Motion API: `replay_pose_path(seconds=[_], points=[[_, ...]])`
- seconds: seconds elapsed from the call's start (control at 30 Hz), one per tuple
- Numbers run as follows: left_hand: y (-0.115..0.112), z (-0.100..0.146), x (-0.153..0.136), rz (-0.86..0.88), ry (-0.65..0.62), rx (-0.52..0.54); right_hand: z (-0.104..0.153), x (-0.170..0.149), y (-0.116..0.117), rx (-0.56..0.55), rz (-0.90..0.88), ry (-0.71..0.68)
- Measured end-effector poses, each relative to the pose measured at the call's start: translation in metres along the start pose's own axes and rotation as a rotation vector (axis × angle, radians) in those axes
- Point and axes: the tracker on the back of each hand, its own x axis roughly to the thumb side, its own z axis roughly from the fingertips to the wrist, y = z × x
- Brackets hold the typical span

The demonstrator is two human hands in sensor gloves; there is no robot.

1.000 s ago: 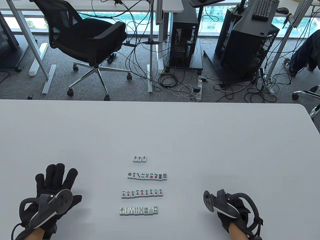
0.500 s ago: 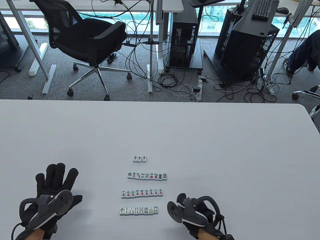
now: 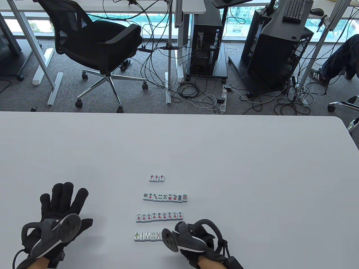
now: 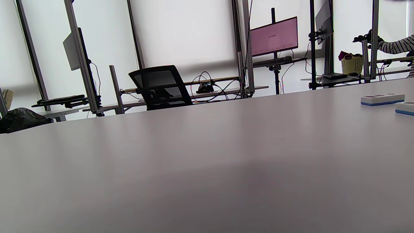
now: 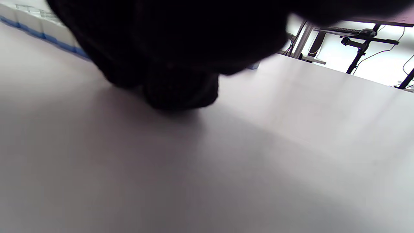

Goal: Mahjong suit sorting

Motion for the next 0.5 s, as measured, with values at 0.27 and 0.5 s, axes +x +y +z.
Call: replay_pose_path(seconds=[0.27, 0.5], points=[[0.0, 0.001, 0.001, -0.008, -0.002, 0.0, 0.002, 0.0, 0.0, -0.038, -0.002, -0.014], [0.0, 0.001, 0.001, -0.008, 0.002, -0.006, 0.02, -0.03, -0.026, -0.18, -0.111, 0.054]])
